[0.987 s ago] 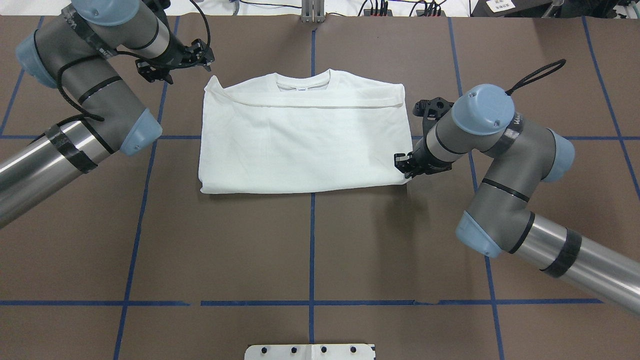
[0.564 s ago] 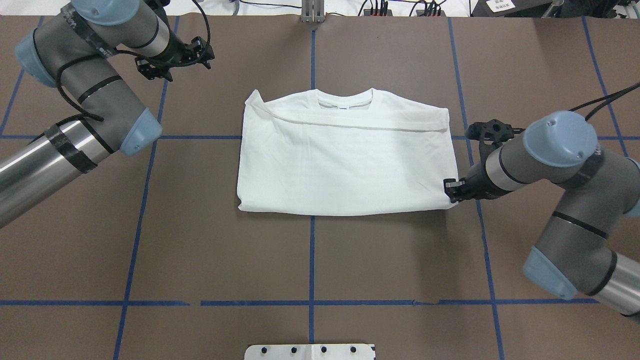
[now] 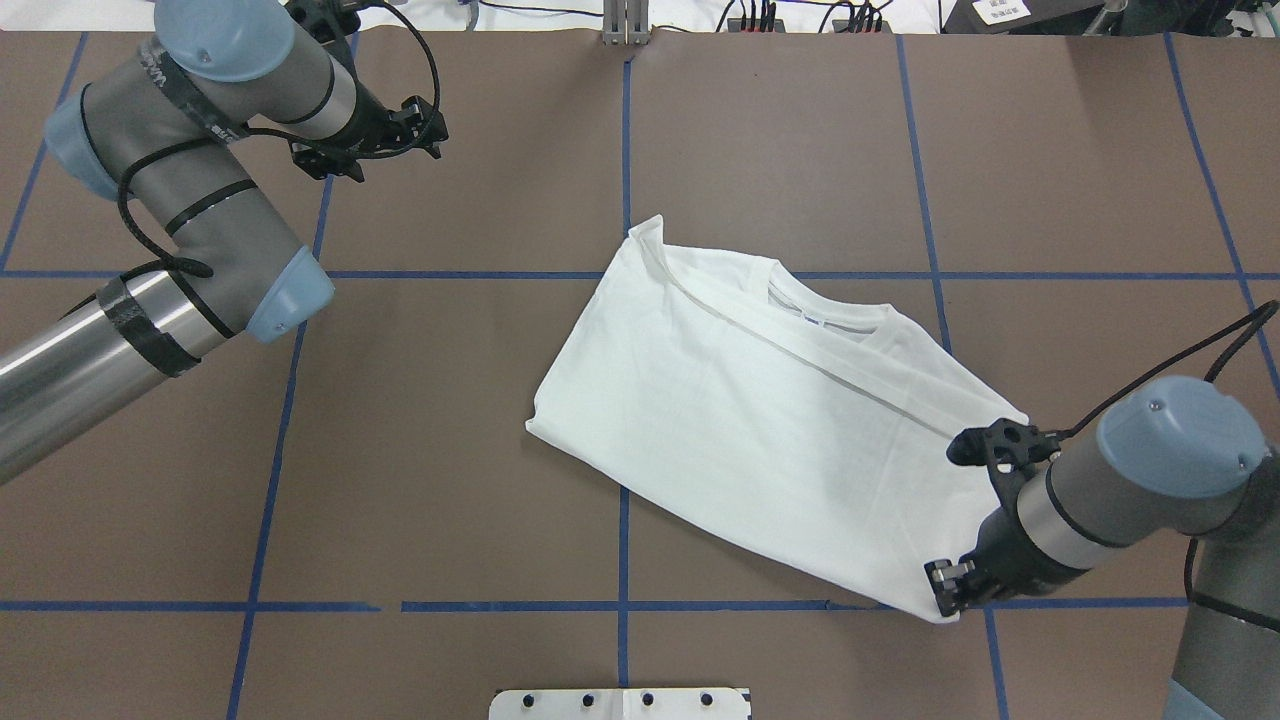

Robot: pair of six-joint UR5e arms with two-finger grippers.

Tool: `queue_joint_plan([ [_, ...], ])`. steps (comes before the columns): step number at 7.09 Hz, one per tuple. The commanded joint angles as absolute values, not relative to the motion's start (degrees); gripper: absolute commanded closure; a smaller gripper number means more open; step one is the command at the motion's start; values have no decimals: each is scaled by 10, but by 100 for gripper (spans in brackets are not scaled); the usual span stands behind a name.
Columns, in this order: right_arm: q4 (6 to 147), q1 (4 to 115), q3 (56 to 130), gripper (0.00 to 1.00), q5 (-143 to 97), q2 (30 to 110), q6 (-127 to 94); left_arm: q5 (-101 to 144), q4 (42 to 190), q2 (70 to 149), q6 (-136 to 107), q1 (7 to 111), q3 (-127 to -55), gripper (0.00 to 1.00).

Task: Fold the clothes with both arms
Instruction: 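Grasp the shirt edge with the right gripper and drag it toward the robot, then release the shirt with the right gripper while the left gripper reaches the far corner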

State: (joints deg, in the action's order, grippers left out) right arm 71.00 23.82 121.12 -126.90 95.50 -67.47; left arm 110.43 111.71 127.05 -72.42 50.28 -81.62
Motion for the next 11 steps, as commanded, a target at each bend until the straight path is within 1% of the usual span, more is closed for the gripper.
queue_joint_plan([
  [1,709,132,1230,100,-1283,958,-743,1098,1117,1250,-724,495,-841,1],
  [2,708,121,1230,1,-1277,944,-748,1098,1117,1250,-724,488,-841,1],
  [3,706,141,1230,0,-1275,931,-747,1102,1118,1252,-724,474,-843,1],
  [5,705,260,1225,0,-1242,884,-747,1113,1116,1251,-755,401,-892,1],
  [7,704,383,1216,0,-1204,863,-733,1143,1117,1251,-849,349,-918,1],
  [8,704,422,1213,0,-1201,855,-701,1138,1119,1253,-904,310,-918,1],
  [10,704,441,1209,0,-1201,852,-685,1136,1120,1257,-972,251,-917,1],
  [11,704,441,1209,0,-1201,851,-685,1136,1118,1257,-989,247,-918,2],
])
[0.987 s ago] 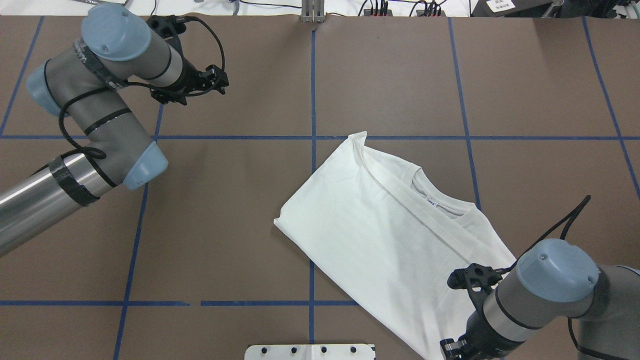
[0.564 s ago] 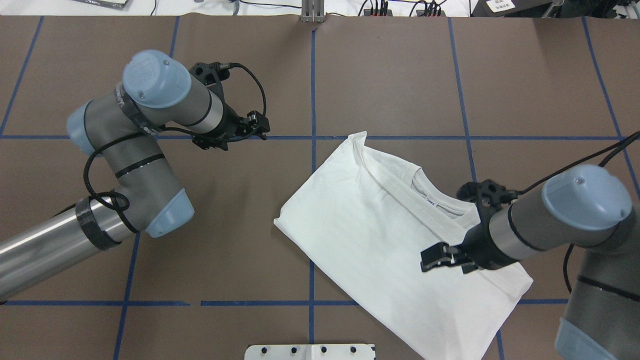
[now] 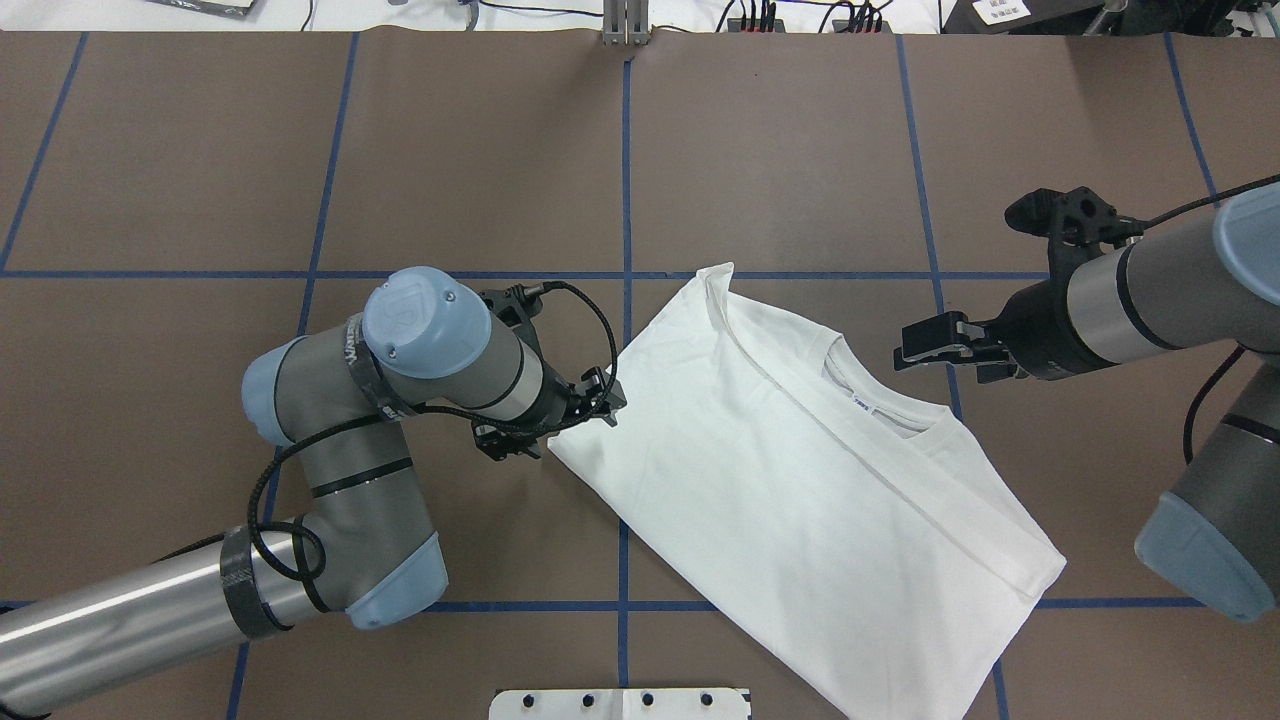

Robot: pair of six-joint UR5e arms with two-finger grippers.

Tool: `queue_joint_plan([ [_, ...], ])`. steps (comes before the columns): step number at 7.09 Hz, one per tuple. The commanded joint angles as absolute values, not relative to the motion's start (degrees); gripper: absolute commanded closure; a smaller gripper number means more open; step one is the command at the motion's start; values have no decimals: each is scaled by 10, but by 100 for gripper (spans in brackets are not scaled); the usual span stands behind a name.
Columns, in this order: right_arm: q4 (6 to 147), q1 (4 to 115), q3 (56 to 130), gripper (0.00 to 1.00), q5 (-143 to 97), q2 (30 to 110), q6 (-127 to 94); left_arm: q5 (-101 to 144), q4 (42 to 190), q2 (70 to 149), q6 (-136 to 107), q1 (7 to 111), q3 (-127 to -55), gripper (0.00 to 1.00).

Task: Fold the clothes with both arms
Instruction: 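Release the shirt with the right gripper while the left gripper reaches the far corner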

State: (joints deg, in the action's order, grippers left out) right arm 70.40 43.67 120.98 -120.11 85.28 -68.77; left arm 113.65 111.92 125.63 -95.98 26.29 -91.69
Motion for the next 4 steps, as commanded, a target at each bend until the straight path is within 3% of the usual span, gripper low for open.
queue_joint_plan([
  [1,704,441,1208,0,-1201,850,-685,1136,1118,1257,-1008,235,-918,6],
  [4,704,441,1208,0,-1201,846,-685,1102,1118,1258,-1008,237,-908,24],
])
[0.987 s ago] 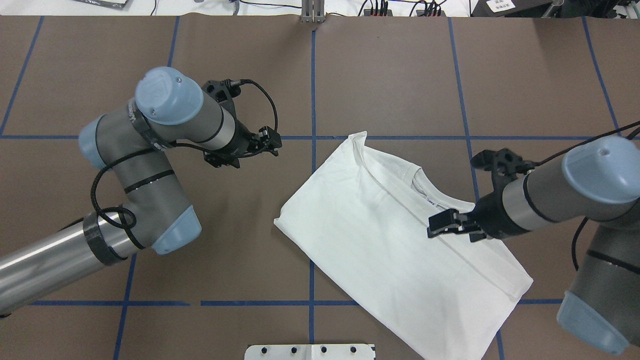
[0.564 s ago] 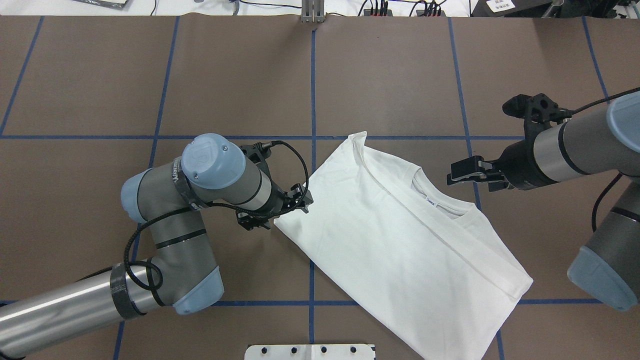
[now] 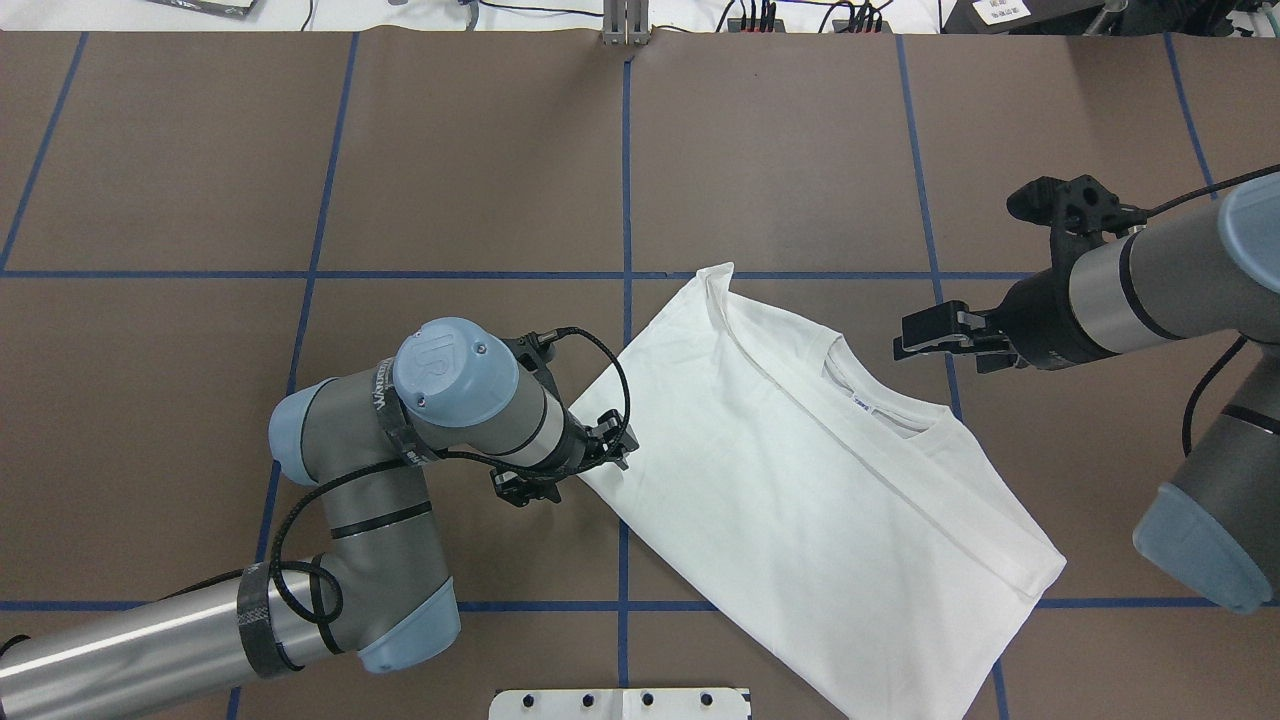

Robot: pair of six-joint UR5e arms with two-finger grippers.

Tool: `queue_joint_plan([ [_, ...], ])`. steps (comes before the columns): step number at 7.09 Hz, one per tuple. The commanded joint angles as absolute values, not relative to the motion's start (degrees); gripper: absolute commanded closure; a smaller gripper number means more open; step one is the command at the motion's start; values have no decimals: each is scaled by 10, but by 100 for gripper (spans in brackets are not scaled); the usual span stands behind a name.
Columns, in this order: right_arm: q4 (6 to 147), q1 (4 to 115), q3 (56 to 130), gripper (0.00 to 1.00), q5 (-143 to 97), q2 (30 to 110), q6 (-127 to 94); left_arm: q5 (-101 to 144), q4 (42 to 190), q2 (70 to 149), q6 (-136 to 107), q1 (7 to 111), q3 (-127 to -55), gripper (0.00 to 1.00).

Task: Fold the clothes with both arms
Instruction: 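Release the shirt with the right gripper while the left gripper reaches the far corner, then grasp the shirt corner with the left gripper and pull it away from the robot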

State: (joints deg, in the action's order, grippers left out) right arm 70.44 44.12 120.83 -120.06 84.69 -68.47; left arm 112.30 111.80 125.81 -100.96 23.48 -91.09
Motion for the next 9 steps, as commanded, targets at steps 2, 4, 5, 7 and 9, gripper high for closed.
queue_joint_plan([
  [2,704,440,1202,0,-1201,846,-685,1097,1117,1258,-1006,254,-907,62],
  [4,704,440,1201,0,-1201,846,-685,1090,1122,1258,-1006,255,-897,100],
  [5,704,441,1195,0,-1201,844,-685,1092,1122,1259,-1005,257,-897,100],
  [7,704,444,1192,0,-1200,842,-685,1097,1119,1264,-978,313,-897,100],
  [9,704,444,1182,0,-1188,835,-685,1097,1125,1300,-886,392,-820,100],
])
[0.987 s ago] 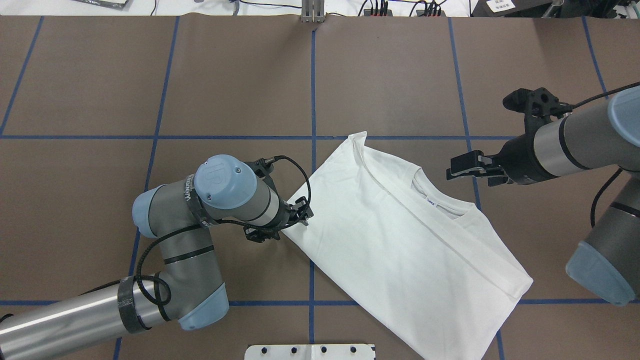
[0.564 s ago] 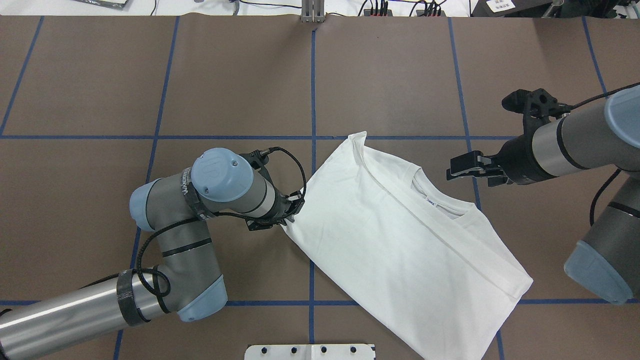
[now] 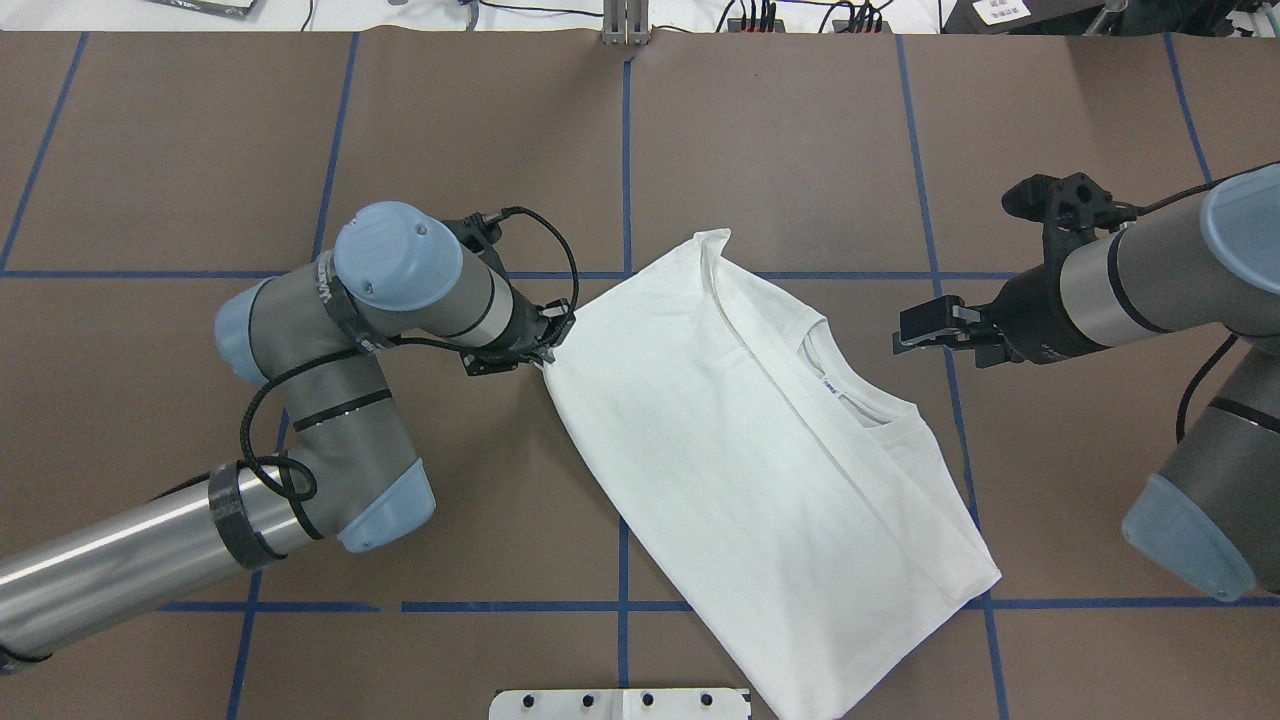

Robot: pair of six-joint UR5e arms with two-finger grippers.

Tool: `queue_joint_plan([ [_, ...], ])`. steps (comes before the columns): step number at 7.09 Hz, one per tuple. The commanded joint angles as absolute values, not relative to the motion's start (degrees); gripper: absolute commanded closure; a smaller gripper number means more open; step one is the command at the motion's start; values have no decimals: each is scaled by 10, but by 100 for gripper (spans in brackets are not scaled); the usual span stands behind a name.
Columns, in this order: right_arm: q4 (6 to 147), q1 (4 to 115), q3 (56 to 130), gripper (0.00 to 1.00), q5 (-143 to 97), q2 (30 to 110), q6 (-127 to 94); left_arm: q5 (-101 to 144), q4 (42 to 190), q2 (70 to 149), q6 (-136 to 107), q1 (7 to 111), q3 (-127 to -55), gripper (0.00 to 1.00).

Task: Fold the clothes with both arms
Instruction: 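Grasp the shirt corner with the left gripper and pull it away from the robot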

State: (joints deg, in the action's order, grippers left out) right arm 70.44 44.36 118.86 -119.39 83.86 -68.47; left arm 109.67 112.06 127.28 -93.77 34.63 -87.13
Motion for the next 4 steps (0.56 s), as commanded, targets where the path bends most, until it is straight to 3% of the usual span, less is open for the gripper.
queue_joint_plan([
  [1,705,444,1177,0,-1179,834,-685,1096,1128,1351,-852,421,-744,100],
  [4,703,445,1152,0,-1163,827,-684,1059,1262,1452,-810,441,-568,100],
])
